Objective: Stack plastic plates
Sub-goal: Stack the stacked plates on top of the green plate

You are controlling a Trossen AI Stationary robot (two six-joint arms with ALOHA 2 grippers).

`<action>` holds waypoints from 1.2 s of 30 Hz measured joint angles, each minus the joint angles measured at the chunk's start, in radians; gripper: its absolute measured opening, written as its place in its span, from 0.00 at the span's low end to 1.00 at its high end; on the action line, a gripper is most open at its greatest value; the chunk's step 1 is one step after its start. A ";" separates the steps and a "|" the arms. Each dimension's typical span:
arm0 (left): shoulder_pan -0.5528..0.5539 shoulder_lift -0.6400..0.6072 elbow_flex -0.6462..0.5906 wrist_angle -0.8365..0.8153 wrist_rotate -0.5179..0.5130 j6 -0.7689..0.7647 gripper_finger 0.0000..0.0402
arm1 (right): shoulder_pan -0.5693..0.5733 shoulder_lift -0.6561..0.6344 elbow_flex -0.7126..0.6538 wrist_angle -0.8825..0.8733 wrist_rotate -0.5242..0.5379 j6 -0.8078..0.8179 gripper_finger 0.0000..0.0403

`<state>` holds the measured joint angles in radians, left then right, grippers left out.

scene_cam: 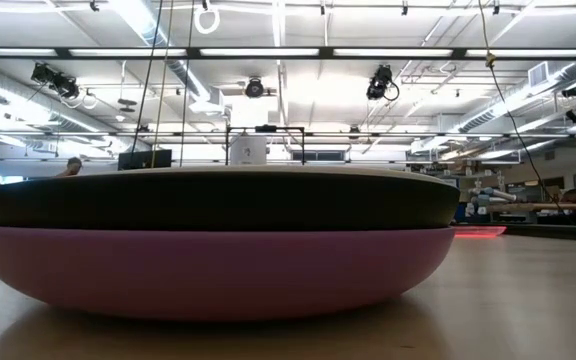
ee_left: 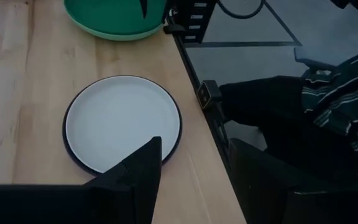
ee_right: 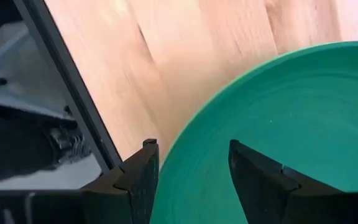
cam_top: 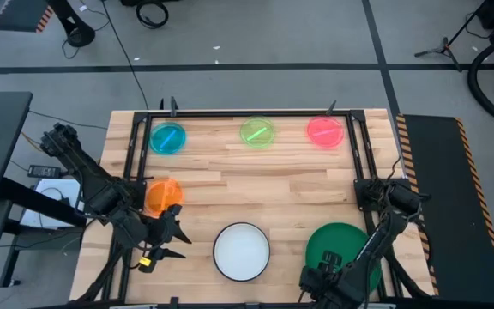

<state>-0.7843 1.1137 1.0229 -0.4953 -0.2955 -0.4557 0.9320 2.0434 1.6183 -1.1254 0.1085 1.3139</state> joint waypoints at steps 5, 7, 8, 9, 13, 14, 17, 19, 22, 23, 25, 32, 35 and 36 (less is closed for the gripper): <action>0.002 0.005 -0.005 0.001 -0.048 -0.018 0.48 | -0.022 0.000 0.110 -0.099 0.045 -0.083 0.50; 0.002 0.006 -0.045 0.019 -0.056 -0.034 0.48 | -0.028 0.000 0.148 -0.086 0.149 -0.147 0.50; 0.001 0.007 -0.070 0.029 -0.057 -0.049 0.48 | -0.030 -0.001 0.159 -0.064 0.212 -0.192 0.50; 0.000 0.008 -0.101 0.054 -0.057 -0.073 0.48 | -0.031 -0.001 0.163 -0.039 0.271 -0.242 0.50; -0.014 0.008 -0.231 0.139 -0.053 -0.197 0.48 | -0.040 -0.001 0.148 0.120 0.381 -0.565 0.50; -0.018 0.008 -0.257 0.162 -0.049 -0.222 0.48 | -0.045 -0.001 0.138 0.167 0.385 -0.656 0.50; -0.033 0.008 -0.307 0.194 -0.048 -0.270 0.48 | -0.076 -0.001 0.102 0.310 0.383 -0.858 0.50; -0.039 0.008 -0.317 0.192 -0.048 -0.296 0.48 | -0.119 -0.001 0.084 0.379 0.338 -0.927 0.50; -0.045 0.008 -0.317 0.201 -0.048 -0.296 0.48 | -0.197 -0.001 0.072 0.391 0.239 -0.996 0.50; -0.045 0.008 -0.317 0.201 -0.048 -0.294 0.48 | -0.221 -0.001 0.070 0.395 0.218 -1.019 0.50; -0.045 0.008 -0.317 0.201 -0.048 -0.294 0.48 | -0.265 -0.001 0.064 0.394 0.186 -1.075 0.50; -0.044 0.008 -0.317 0.200 -0.048 -0.280 0.48 | -0.340 -0.001 -0.015 0.478 0.079 -1.282 0.57; -0.044 0.008 -0.317 0.200 -0.054 -0.274 0.48 | -0.346 -0.001 -0.081 0.581 0.031 -1.369 0.63; -0.043 0.008 -0.317 0.200 -0.059 -0.274 0.48 | -0.342 -0.001 -0.104 0.608 0.028 -1.406 0.65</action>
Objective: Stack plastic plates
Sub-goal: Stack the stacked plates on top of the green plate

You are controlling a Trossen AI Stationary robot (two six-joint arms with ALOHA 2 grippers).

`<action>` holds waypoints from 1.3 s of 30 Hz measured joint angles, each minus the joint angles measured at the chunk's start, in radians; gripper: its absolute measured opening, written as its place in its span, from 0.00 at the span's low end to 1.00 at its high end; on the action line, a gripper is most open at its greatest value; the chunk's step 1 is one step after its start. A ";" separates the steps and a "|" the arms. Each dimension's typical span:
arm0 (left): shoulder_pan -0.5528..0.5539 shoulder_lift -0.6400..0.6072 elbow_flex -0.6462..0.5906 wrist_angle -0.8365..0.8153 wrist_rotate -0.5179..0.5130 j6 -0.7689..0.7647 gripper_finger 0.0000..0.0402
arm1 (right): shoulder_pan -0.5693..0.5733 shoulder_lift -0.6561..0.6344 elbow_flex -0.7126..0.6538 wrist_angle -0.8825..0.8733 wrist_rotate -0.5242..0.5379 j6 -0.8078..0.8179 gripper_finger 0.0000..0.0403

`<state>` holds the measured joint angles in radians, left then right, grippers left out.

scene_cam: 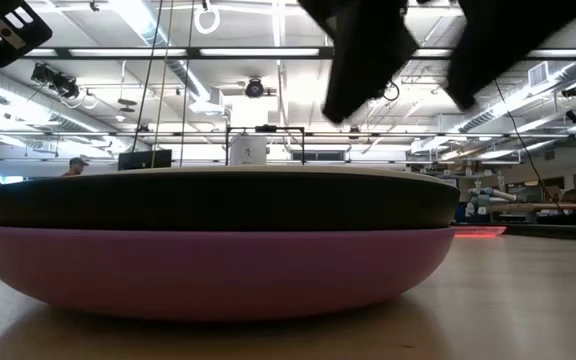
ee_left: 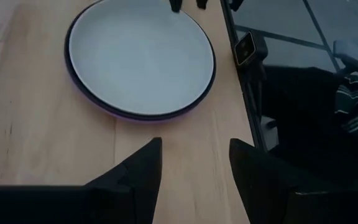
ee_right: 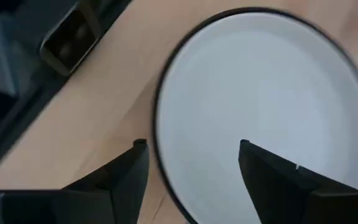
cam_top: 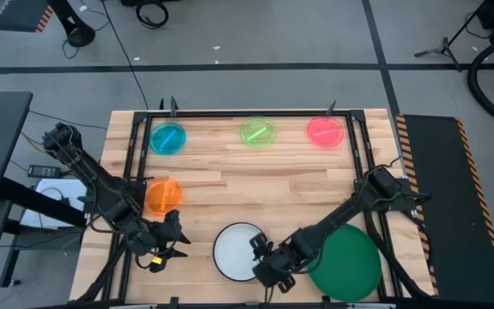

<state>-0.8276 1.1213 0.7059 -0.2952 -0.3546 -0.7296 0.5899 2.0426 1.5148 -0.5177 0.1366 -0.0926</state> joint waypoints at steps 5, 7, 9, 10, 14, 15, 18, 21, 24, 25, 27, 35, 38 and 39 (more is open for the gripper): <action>0.000 0.000 0.000 0.022 -0.012 -0.008 0.48 | 0.038 0.000 -0.086 0.122 0.077 -0.127 0.67; 0.000 0.000 0.000 0.028 -0.012 -0.008 0.48 | 0.046 0.000 -0.112 0.136 0.106 -0.153 0.65; 0.000 0.000 0.000 0.035 -0.012 0.005 0.48 | 0.051 0.000 -0.136 0.151 0.135 -0.162 0.63; 0.000 0.000 0.000 0.041 -0.014 0.015 0.48 | 0.051 0.000 -0.151 0.162 0.147 -0.162 0.62; 0.000 0.000 0.000 0.058 -0.036 0.040 0.48 | 0.050 0.000 -0.205 0.203 0.162 -0.169 0.59; 0.000 0.000 0.000 0.059 -0.043 0.041 0.48 | 0.049 0.000 -0.216 0.216 0.161 -0.172 0.59; 0.000 0.000 0.000 0.059 -0.046 0.042 0.48 | 0.045 0.000 -0.234 0.218 0.171 -0.173 0.59; 0.000 0.000 0.000 0.059 -0.047 0.043 0.48 | 0.044 0.000 -0.234 0.228 0.184 -0.191 0.59; 0.000 0.000 0.000 0.059 -0.047 0.065 0.48 | 0.042 0.000 -0.234 0.240 0.198 -0.223 0.57; 0.000 0.000 0.000 0.059 -0.047 0.068 0.48 | 0.038 0.000 -0.233 0.239 0.200 -0.222 0.56; 0.000 0.000 0.000 0.059 -0.047 0.068 0.48 | 0.027 0.000 -0.233 0.236 0.190 -0.218 0.54; -0.006 -0.001 0.000 0.057 -0.047 0.041 0.48 | 0.014 0.000 -0.233 0.237 0.177 -0.222 0.37; -0.008 -0.001 0.000 0.043 -0.046 0.034 0.48 | 0.015 0.000 -0.233 0.238 0.161 -0.206 0.31; -0.008 -0.001 0.000 0.029 -0.045 0.026 0.48 | 0.014 0.000 -0.232 0.239 0.153 -0.196 0.29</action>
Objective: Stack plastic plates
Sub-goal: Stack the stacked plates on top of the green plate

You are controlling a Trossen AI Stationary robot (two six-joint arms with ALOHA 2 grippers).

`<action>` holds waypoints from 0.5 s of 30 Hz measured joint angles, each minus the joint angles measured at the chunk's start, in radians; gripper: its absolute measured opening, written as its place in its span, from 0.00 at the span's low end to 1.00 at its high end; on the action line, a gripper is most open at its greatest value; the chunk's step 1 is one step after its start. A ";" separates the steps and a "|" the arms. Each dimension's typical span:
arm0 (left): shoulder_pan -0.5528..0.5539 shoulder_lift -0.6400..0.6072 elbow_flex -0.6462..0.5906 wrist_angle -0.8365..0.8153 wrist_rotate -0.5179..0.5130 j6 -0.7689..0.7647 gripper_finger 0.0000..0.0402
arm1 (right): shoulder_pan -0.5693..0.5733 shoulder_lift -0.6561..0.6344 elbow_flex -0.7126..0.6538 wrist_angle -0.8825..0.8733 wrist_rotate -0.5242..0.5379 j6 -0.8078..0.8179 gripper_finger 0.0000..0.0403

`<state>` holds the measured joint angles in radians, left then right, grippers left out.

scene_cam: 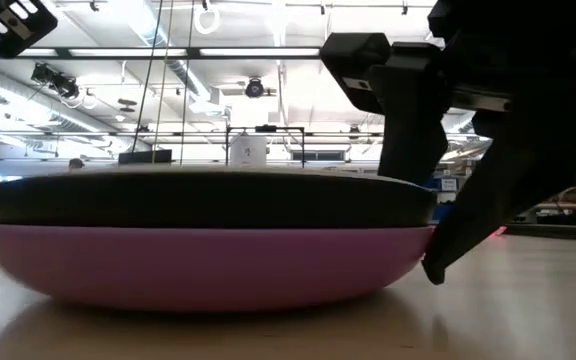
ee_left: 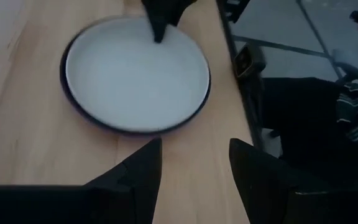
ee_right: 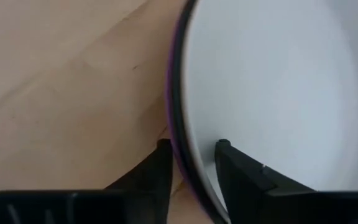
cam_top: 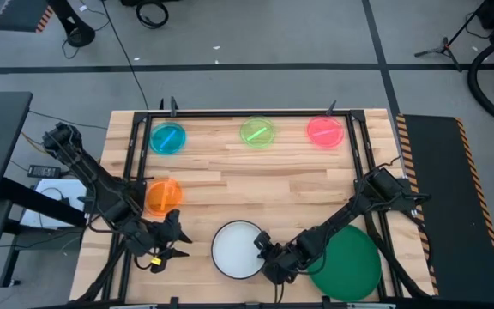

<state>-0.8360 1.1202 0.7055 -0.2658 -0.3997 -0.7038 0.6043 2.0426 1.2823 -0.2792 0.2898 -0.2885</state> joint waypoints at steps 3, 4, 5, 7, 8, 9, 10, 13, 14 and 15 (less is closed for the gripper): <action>0.000 0.000 0.000 -0.046 0.000 -0.044 0.48 | 0.002 0.000 0.000 -0.001 -0.003 0.056 0.22; 0.000 0.000 0.000 -0.064 -0.001 -0.059 0.48 | 0.002 0.000 0.000 0.000 -0.003 0.083 0.19; 0.000 0.000 -0.001 -0.080 -0.005 -0.078 0.48 | 0.002 0.000 0.000 0.004 -0.003 0.108 0.16; 0.000 0.000 -0.001 -0.099 -0.019 -0.103 0.48 | 0.004 0.000 0.000 0.014 -0.003 0.163 0.11; 0.000 0.000 -0.001 -0.105 -0.024 -0.111 0.48 | 0.005 0.000 0.006 0.012 -0.003 0.190 0.10; 0.000 0.000 -0.001 -0.107 -0.025 -0.117 0.48 | 0.008 0.001 0.016 0.006 -0.003 0.218 0.10; 0.000 0.000 -0.001 -0.107 -0.025 -0.123 0.48 | 0.013 0.001 0.031 -0.009 -0.003 0.251 0.10; 0.000 0.000 -0.001 -0.106 -0.025 -0.135 0.48 | 0.037 0.001 0.104 -0.107 -0.008 0.352 0.10; 0.000 0.000 -0.001 -0.106 -0.025 -0.147 0.48 | 0.047 0.001 0.138 -0.160 -0.008 0.391 0.10; 0.000 0.000 -0.001 -0.106 -0.026 -0.153 0.48 | 0.058 0.001 0.178 -0.221 -0.006 0.430 0.10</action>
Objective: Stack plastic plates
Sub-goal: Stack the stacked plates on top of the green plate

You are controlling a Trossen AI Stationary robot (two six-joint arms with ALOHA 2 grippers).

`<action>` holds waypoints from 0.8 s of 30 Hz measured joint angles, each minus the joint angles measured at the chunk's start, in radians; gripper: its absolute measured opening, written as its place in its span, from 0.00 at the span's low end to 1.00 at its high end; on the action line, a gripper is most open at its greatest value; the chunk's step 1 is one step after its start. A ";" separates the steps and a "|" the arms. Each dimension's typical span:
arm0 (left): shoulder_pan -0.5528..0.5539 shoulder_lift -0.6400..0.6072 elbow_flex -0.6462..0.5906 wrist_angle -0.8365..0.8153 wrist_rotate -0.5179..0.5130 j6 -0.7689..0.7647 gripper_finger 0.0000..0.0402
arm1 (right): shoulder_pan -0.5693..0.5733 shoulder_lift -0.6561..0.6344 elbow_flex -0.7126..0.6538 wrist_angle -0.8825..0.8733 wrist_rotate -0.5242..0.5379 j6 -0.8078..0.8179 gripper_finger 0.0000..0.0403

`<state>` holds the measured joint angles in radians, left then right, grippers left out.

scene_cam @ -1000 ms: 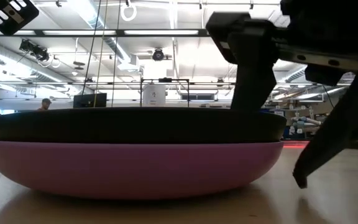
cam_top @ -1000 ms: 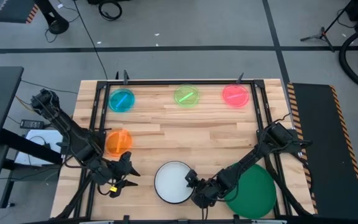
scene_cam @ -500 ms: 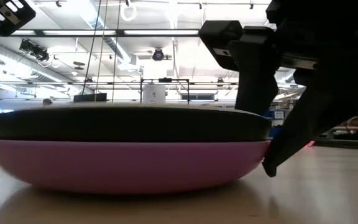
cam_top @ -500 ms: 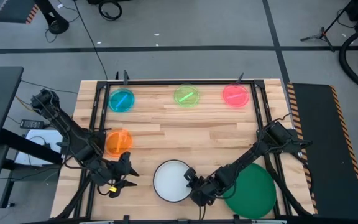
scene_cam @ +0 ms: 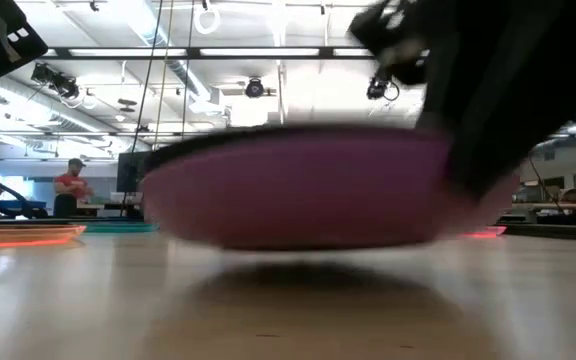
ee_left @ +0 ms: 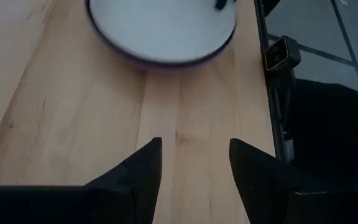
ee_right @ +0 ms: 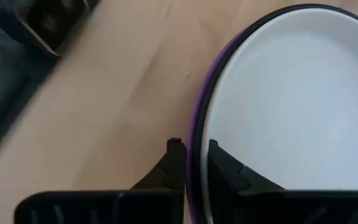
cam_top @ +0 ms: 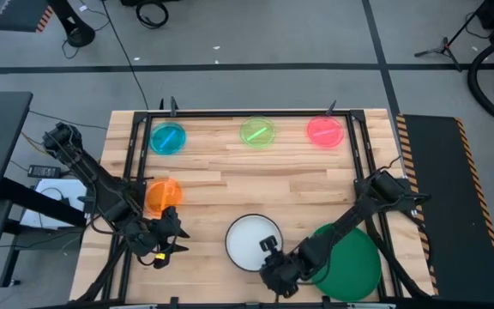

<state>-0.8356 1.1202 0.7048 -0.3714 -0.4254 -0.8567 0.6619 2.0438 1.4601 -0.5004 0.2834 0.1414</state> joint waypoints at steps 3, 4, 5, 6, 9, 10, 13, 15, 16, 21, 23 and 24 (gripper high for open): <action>0.000 0.000 0.000 0.000 0.000 -0.003 0.48 | 0.037 0.000 0.139 -0.203 0.019 0.136 0.10; 0.000 0.000 0.000 0.000 0.000 -0.003 0.48 | 0.053 0.000 0.187 -0.283 0.035 0.188 0.10; 0.000 0.000 0.000 0.000 0.000 -0.004 0.48 | 0.071 0.000 0.233 -0.358 0.047 0.242 0.10; 0.000 0.000 0.000 0.000 0.000 -0.004 0.48 | 0.089 0.000 0.274 -0.426 0.057 0.297 0.10; 0.000 0.000 0.000 0.006 -0.001 -0.004 0.48 | 0.147 0.000 0.360 -0.623 0.082 0.482 0.10; 0.000 0.000 0.000 0.012 -0.002 -0.004 0.48 | 0.166 -0.001 0.372 -0.677 0.082 0.549 0.10; 0.000 0.000 0.000 0.039 -0.003 -0.004 0.48 | 0.226 -0.001 0.374 -0.794 0.050 0.762 0.10; -0.006 0.000 0.000 0.051 -0.003 0.002 0.48 | 0.270 -0.002 0.353 -0.843 0.000 0.893 0.10; -0.012 0.000 0.000 0.057 -0.003 0.008 0.48 | 0.291 -0.002 0.340 -0.854 -0.027 0.951 0.10; -0.037 0.000 0.000 0.059 -0.002 0.012 0.48 | 0.391 -0.001 0.300 -0.903 -0.152 1.208 0.10; -0.045 0.000 0.000 0.060 -0.003 0.012 0.48 | 0.424 0.000 0.292 -0.902 -0.158 1.290 0.10; -0.045 0.000 0.000 0.061 -0.002 0.011 0.48 | 0.439 -0.001 0.285 -0.901 -0.158 1.327 0.10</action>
<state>-0.8810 1.1204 0.7048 -0.3107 -0.4278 -0.8454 1.1005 2.0430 1.7456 -1.4017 0.1257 1.4685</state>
